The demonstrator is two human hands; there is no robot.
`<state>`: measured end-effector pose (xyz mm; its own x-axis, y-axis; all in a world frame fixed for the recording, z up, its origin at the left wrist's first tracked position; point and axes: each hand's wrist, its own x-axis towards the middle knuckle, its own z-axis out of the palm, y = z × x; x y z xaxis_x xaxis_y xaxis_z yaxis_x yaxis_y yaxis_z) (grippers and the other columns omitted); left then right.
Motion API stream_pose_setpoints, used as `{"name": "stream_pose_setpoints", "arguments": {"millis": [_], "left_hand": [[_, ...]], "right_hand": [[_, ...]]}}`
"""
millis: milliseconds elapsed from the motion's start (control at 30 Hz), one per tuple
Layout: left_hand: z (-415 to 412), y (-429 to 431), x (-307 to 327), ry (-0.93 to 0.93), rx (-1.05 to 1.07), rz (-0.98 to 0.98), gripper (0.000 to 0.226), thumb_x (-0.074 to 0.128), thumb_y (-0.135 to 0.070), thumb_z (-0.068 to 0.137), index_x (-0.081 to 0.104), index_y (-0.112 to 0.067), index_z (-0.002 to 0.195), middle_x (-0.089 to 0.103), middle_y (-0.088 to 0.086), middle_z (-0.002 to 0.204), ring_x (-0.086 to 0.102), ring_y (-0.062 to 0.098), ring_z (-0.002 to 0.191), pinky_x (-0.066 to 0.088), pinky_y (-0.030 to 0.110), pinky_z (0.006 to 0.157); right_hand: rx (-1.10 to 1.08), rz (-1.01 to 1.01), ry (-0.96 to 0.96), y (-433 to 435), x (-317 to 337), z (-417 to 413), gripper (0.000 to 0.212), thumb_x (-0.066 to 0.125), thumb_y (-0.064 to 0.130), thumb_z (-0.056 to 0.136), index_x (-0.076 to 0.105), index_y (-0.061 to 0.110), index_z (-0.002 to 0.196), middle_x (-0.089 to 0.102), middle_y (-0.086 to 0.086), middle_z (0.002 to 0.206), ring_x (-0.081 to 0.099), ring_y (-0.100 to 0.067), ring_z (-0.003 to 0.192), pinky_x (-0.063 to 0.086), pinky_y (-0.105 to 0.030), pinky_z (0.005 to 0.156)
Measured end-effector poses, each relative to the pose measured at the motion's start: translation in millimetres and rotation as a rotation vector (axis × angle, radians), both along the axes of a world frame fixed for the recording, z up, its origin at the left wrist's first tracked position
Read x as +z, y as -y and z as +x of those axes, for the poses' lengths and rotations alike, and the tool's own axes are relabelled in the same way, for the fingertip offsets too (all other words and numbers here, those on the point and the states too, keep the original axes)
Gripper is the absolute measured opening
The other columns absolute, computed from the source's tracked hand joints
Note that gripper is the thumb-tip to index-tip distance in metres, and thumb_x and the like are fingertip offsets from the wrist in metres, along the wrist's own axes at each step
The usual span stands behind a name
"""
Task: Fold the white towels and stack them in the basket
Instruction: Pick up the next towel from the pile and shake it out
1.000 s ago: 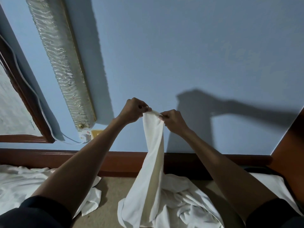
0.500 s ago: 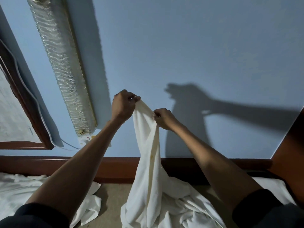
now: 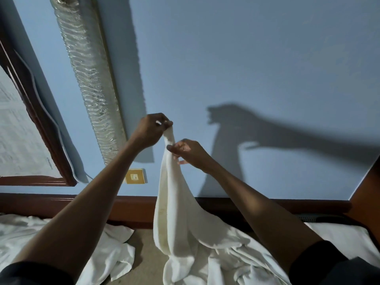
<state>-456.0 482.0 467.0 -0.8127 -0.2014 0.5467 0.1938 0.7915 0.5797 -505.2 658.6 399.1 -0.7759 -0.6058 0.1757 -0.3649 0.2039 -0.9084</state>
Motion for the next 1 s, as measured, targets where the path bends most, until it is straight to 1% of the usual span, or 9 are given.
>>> {"name": "stream_pose_setpoints", "arguments": {"millis": [100, 300, 433, 533, 600, 700, 800, 933, 1000], "left_hand": [[1, -8, -9, 0.068, -0.048, -0.061, 0.016, 0.065, -0.025, 0.100, 0.072, -0.013, 0.092, 0.071, 0.000, 0.082, 0.064, 0.018, 0.077, 0.047, 0.027, 0.067], [-1, -1, -5, 0.078, -0.041, -0.069, 0.016, 0.067, -0.029, 0.098, 0.074, -0.016, 0.093, 0.071, 0.002, 0.084, 0.060, 0.014, 0.073, 0.044, 0.024, 0.062], [-1, 0, 3, -0.003, -0.004, 0.017, 0.013, 0.069, -0.027, 0.097, 0.072, -0.018, 0.088, 0.065, -0.003, 0.076, 0.055, 0.009, 0.067, 0.042, 0.022, 0.060], [-2, 10, 8, -0.072, 0.026, 0.140, 0.013, 0.069, -0.026, 0.097, 0.073, -0.016, 0.089, 0.066, -0.001, 0.076, 0.056, 0.013, 0.067, 0.043, 0.025, 0.061], [0, 18, 8, -0.104, 0.061, 0.183, 0.015, 0.069, -0.027, 0.097, 0.072, -0.016, 0.089, 0.065, -0.001, 0.075, 0.054, 0.012, 0.066, 0.042, 0.023, 0.059], [3, 20, 5, -0.137, 0.114, 0.198, 0.014, 0.069, -0.027, 0.097, 0.072, -0.016, 0.089, 0.063, -0.001, 0.075, 0.050, 0.006, 0.062, 0.035, 0.011, 0.052], [7, 16, -2, -0.158, 0.129, 0.192, 0.015, 0.068, -0.025, 0.098, 0.072, -0.013, 0.091, 0.064, 0.002, 0.076, 0.050, 0.004, 0.061, 0.033, 0.011, 0.051], [10, 26, -9, -0.182, 0.227, 0.200, 0.017, 0.066, -0.024, 0.099, 0.072, -0.010, 0.093, 0.064, 0.000, 0.078, 0.055, 0.018, 0.069, 0.034, 0.011, 0.051], [11, 34, -16, -0.143, 0.280, 0.150, 0.016, 0.065, -0.021, 0.099, 0.072, -0.007, 0.094, 0.067, 0.003, 0.081, 0.059, 0.023, 0.076, 0.037, 0.021, 0.055]], "right_hand": [[-0.168, -0.024, -0.155, 15, 6, 0, 0.044, 0.080, 0.054, 0.079, 0.066, 0.014, 0.087, 0.073, 0.002, 0.084, 0.072, -0.019, 0.081, 0.061, -0.041, 0.081], [-0.225, -0.043, -0.217, 18, 2, 0, 0.014, 0.061, 0.018, 0.083, 0.069, 0.007, 0.086, 0.072, -0.006, 0.076, 0.071, -0.027, 0.076, 0.061, -0.050, 0.076], [-0.232, 0.043, -0.175, 12, -2, -2, 0.018, 0.063, 0.013, 0.076, 0.064, -0.003, 0.083, 0.066, -0.015, 0.075, 0.069, -0.034, 0.076, 0.060, -0.052, 0.077], [-0.233, 0.077, -0.124, 5, -14, -4, 0.028, 0.061, 0.016, 0.074, 0.061, -0.009, 0.085, 0.062, -0.019, 0.074, 0.069, -0.026, 0.067, 0.060, -0.054, 0.074], [-0.250, 0.105, -0.120, -1, -18, -4, 0.025, 0.060, 0.018, 0.075, 0.063, -0.006, 0.082, 0.064, -0.019, 0.072, 0.064, -0.023, 0.063, 0.063, -0.046, 0.070], [-0.274, 0.176, -0.173, -6, -20, 3, 0.026, 0.057, 0.019, 0.075, 0.048, -0.003, 0.063, 0.045, -0.011, 0.057, 0.045, -0.018, 0.054, 0.039, -0.030, 0.054], [-0.311, 0.219, -0.273, -1, -29, 7, 0.042, 0.056, 0.010, 0.082, 0.025, 0.014, 0.055, 0.026, -0.004, 0.053, 0.024, -0.017, 0.054, 0.020, -0.030, 0.051], [-0.331, 0.397, -0.299, 1, -29, 7, 0.031, 0.043, 0.008, 0.101, 0.043, 0.012, 0.070, 0.052, -0.014, 0.076, 0.045, -0.027, 0.073, 0.033, -0.030, 0.067], [-0.354, 0.399, -0.345, -2, -16, 1, 0.036, 0.046, 0.008, 0.102, 0.043, 0.011, 0.066, 0.060, -0.022, 0.082, 0.056, -0.030, 0.077, 0.037, -0.033, 0.067]]}}
